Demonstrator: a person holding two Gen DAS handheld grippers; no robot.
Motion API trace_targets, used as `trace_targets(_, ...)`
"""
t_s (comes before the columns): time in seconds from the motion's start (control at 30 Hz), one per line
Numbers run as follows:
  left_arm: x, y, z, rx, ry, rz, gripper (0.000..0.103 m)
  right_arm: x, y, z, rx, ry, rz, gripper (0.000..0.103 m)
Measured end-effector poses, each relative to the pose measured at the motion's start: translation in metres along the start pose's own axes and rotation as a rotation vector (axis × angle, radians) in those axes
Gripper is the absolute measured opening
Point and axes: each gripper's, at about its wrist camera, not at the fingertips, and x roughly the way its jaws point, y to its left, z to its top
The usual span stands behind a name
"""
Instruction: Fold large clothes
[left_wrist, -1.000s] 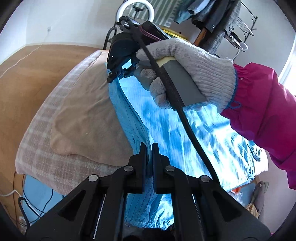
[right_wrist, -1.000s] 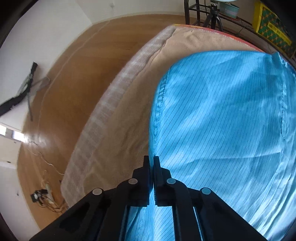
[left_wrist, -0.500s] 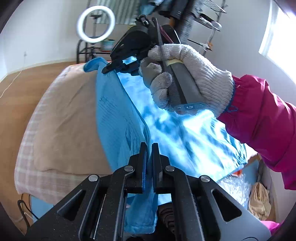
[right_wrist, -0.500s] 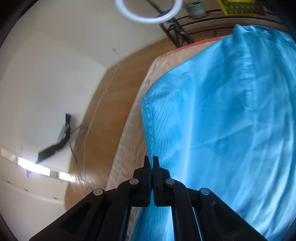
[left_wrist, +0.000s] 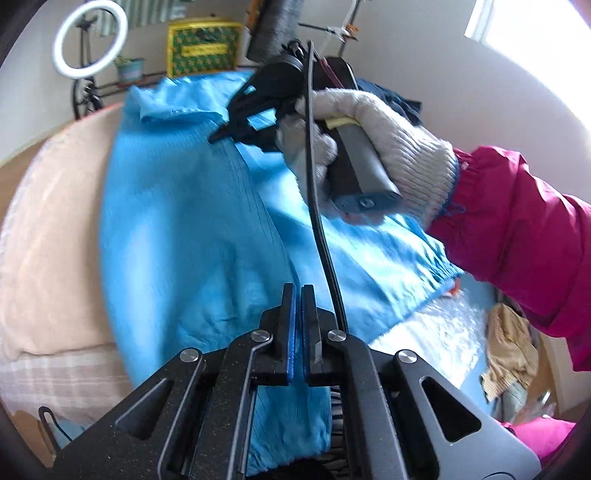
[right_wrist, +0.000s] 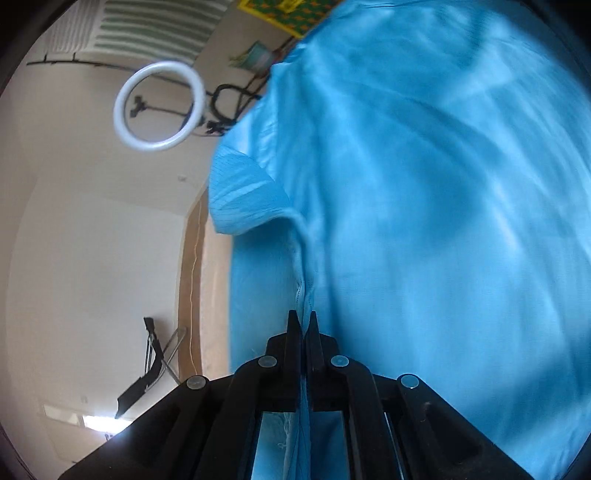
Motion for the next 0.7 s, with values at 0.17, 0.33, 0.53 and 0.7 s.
trace_targets(0.17, -0.005, -0.004, -0.005, 0.016, 0.016, -0.021, 0.0, -0.006, 0.009, 0.005, -0.115, 0.033, -0.067, 0.0)
trace_targets(0.33, -0.041, 0.031, -0.012, -0.074, -0.042, 0.003, 0.0, -0.001, 0.039, 0.006, -0.319, 0.059, -0.21, 0.015)
trace_targets(0.53, -0.051, 0.087, -0.024, -0.242, -0.07, 0.053, 0.0, -0.028, 0.069, 0.014, -0.514, -0.046, -0.33, 0.037)
trace_targets(0.7, -0.017, 0.101, -0.023, -0.266, -0.018, 0.05, 0.0, -0.009, 0.106, 0.015, -0.658, -0.008, -0.24, 0.03)
